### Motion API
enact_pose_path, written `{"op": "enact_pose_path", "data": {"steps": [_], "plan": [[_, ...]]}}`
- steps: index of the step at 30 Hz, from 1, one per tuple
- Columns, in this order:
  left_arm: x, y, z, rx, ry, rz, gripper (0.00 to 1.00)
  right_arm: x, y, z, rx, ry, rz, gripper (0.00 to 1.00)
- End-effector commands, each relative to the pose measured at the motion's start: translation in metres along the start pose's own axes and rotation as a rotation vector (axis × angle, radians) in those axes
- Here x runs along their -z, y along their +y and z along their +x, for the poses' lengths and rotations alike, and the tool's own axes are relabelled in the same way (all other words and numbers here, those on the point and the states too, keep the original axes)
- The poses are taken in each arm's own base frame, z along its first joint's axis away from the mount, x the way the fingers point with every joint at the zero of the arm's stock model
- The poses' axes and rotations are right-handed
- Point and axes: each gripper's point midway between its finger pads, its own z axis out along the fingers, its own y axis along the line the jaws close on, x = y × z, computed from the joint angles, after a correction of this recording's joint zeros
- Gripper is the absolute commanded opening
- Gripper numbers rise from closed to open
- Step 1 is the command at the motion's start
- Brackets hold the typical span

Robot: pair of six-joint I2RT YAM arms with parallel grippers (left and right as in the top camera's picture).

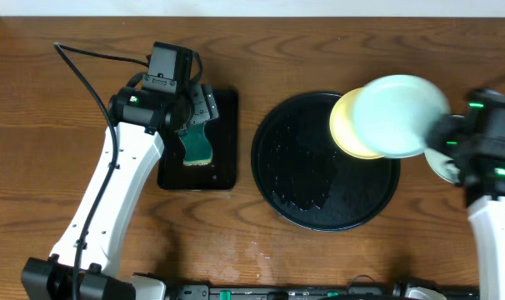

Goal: Clean dirty plates on tray and stack at the side
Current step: 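Carry the plate right and stack it on the other pale green plate, then move the right gripper back and grip the yellow plate rim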

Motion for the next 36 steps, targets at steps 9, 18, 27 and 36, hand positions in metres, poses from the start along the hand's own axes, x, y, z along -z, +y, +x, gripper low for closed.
{"op": "enact_pose_path", "data": {"steps": [9, 18, 27, 36], "plan": [[0.003, -0.001, -0.004, -0.001, -0.011, 0.000, 0.85, -0.023, -0.182, -0.005, -0.493, 0.009, 0.421, 0.01], [0.003, -0.001, -0.004, -0.002, -0.011, 0.000, 0.84, -0.087, -0.192, 0.036, -0.448, 0.226, 0.309, 0.01], [0.003, -0.001, -0.004, -0.002, -0.011, 0.000, 0.84, -0.085, -0.107, -0.005, -0.215, 0.125, -0.009, 0.45], [0.003, -0.001, -0.004, -0.002, -0.011, 0.000, 0.85, -0.060, 0.026, 0.013, 0.226, 0.130, -0.227, 0.47]]}}
